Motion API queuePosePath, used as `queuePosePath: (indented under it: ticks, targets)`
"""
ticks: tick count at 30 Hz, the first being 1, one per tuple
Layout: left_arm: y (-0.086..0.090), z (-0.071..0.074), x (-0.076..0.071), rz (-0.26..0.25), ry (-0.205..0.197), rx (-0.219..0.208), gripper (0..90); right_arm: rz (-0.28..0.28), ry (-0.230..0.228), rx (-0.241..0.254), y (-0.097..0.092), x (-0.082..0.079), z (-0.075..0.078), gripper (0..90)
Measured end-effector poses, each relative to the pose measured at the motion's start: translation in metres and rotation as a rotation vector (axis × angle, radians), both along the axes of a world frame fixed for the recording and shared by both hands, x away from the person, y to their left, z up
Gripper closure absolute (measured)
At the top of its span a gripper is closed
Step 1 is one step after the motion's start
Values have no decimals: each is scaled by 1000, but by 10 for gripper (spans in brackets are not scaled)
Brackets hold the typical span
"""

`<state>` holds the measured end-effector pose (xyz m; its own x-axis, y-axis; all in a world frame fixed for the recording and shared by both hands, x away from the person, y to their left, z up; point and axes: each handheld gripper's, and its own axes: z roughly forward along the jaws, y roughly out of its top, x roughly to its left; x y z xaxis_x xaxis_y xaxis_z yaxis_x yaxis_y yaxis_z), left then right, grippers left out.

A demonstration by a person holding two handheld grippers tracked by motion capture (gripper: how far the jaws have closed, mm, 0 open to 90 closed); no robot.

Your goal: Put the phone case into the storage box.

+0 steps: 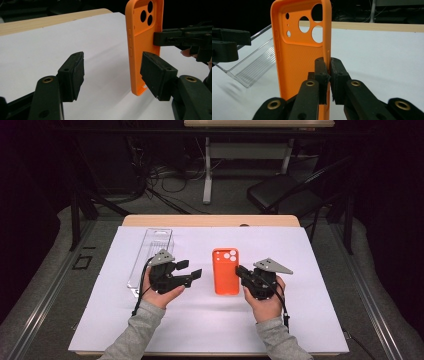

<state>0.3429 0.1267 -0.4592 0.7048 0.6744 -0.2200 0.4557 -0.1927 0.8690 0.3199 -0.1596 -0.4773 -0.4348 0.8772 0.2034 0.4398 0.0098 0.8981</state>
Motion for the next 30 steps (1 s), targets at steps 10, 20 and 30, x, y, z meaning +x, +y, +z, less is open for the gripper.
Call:
queuePosePath:
  ticks: [10, 20, 30]
  targets:
    - [-13, 11, 2, 27, -44, 2, 366, -7, -17, -24, 5, -1, -1, 853]
    - [-11, 9, -4, 23, -46, -12, 390, 7, -14, -21, 8, -7, -5, 853]
    - [-11, 7, -9, 22, -39, 12, 418, 42, -14, -47, 18, -13, -8, 853]
